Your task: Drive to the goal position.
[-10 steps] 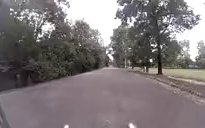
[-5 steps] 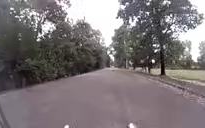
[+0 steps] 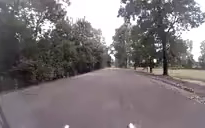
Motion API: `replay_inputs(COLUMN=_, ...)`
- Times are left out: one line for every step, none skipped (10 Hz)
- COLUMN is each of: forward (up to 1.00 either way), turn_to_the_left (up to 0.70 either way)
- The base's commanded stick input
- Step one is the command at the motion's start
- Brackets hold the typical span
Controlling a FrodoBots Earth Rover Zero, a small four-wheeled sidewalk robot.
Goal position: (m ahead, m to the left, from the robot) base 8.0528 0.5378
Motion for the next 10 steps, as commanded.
replay_inputs(forward=0.09, turn_to_the_left=0.0)
replay_inputs(forward=0.0, turn_to_the_left=0.0)
replay_inputs(forward=0.0, turn_to_the_left=0.0)
replay_inputs(forward=0.0, turn_to_the_left=0.0)
replay_inputs(forward=0.0, turn_to_the_left=0.0)
replay_inputs(forward=0.0, turn_to_the_left=0.0)
replay_inputs(forward=0.0, turn_to_the_left=0.0)
replay_inputs(forward=0.0, turn_to_the_left=0.0)
replay_inputs(forward=0.0, turn_to_the_left=0.0)
replay_inputs(forward=0.0, turn_to_the_left=0.0)
